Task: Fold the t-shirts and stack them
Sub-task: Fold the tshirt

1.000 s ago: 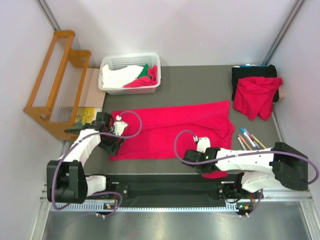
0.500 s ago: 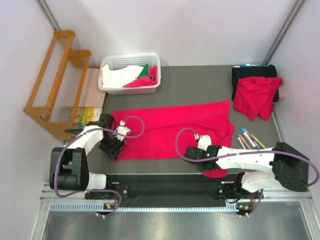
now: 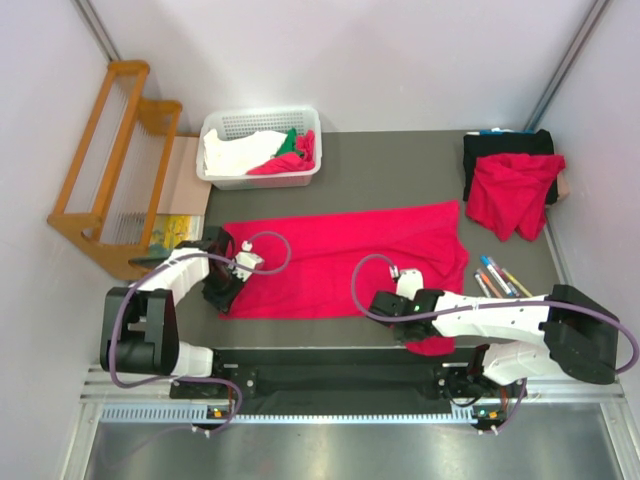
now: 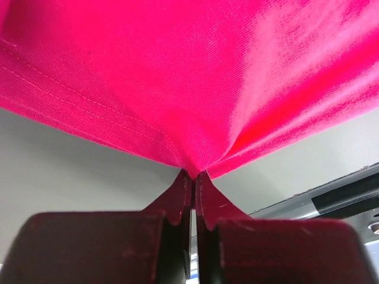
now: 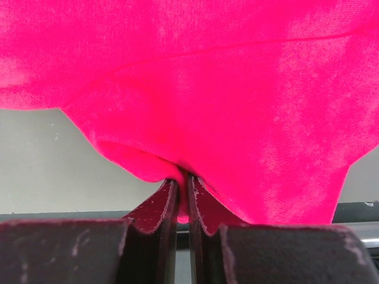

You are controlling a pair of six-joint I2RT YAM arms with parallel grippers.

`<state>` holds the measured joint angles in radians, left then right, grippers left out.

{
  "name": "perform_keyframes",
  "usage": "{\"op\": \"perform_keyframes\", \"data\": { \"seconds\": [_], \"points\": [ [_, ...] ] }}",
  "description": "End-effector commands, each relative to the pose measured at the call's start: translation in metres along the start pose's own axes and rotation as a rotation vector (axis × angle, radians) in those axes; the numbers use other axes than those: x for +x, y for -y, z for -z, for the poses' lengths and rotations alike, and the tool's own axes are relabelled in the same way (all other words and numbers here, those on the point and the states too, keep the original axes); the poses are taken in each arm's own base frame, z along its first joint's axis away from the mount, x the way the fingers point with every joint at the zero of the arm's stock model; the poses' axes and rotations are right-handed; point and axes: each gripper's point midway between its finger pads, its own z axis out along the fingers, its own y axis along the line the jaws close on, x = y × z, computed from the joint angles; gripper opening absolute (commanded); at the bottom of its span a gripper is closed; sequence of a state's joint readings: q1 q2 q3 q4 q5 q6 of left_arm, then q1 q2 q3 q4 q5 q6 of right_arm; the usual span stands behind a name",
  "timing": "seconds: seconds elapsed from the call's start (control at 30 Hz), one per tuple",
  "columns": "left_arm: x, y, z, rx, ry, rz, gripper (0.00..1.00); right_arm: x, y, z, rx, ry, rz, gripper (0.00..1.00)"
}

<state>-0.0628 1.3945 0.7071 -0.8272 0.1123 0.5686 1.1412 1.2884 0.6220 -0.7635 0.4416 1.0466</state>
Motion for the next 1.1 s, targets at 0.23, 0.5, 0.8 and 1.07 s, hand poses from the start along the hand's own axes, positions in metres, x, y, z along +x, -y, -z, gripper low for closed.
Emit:
{"op": "perform_keyframes", "data": {
  "seconds": [0.23,0.5,0.8,1.07],
  "points": [
    [-0.040,-0.032,0.018,-0.111,0.089,-0.007,0.00,-0.032,0.005,0.015,-0.001,0.090,-0.039,0.00],
    [-0.047,-0.040,0.050,-0.189,0.142,-0.036,0.00,-0.022,0.014,0.043,-0.074,0.040,-0.076,0.00],
    [-0.025,-0.038,0.065,-0.242,0.113,-0.062,0.00,-0.010,0.017,0.081,-0.140,0.001,-0.067,0.00],
    [-0.013,-0.035,0.079,-0.267,0.096,-0.084,0.00,0.017,0.001,0.097,-0.187,-0.052,-0.041,0.00]
  ]
}}
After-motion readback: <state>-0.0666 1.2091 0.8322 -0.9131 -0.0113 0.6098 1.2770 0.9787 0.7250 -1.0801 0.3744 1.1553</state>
